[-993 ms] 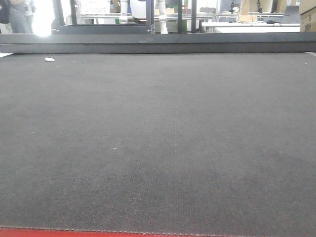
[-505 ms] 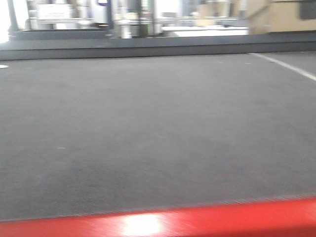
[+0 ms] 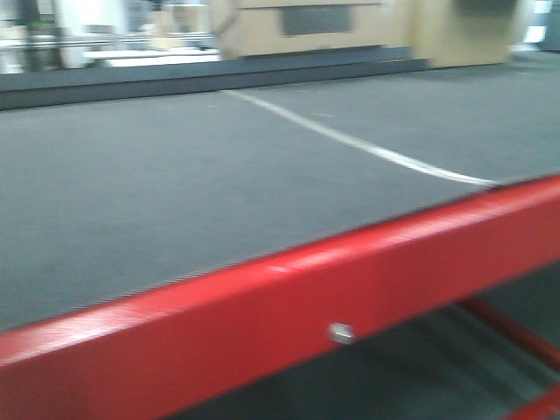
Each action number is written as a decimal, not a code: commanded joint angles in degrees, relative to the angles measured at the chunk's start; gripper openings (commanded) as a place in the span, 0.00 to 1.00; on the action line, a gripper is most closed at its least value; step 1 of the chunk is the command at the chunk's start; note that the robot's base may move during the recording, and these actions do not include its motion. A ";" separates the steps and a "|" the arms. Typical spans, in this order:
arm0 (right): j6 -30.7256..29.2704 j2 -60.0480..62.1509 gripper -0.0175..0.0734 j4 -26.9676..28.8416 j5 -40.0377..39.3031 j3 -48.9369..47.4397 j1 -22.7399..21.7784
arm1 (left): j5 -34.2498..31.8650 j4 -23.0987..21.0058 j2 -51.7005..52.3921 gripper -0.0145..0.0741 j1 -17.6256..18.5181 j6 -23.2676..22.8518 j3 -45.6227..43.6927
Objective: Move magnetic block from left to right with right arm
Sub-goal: 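Drive the base away from the first table holding the cube, then turn the base past the chair toward the second grey table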
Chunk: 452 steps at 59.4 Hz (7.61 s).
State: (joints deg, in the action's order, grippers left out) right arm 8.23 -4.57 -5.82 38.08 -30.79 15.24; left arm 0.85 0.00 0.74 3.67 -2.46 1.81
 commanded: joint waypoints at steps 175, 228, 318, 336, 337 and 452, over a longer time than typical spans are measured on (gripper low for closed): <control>-0.43 -1.01 0.42 -0.85 -5.20 -1.39 -0.04 | -5.09 0.00 0.80 0.03 0.79 -0.25 0.53; -0.43 -1.01 0.42 -0.85 -5.20 -1.39 -0.04 | -5.09 0.00 0.80 0.03 0.79 -0.25 0.53; -0.43 -1.01 0.42 -0.85 -5.20 -1.39 -0.04 | -5.09 0.00 0.69 0.03 0.79 -0.25 0.53; -0.43 -1.01 0.42 -0.85 -5.15 -1.39 -0.04 | -5.09 0.00 0.69 0.03 0.79 -0.25 0.53; -0.43 -1.01 0.42 -0.85 -5.15 -1.39 -0.04 | -5.09 0.00 0.69 0.03 0.79 -0.25 0.53; -0.43 -1.01 0.42 -0.85 -5.15 -1.39 -0.04 | -5.09 0.00 0.62 0.03 0.79 -0.25 0.53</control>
State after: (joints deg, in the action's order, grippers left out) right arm 8.23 -4.54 -5.82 38.08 -30.79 15.24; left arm 0.85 0.00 0.74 4.04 -2.46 1.81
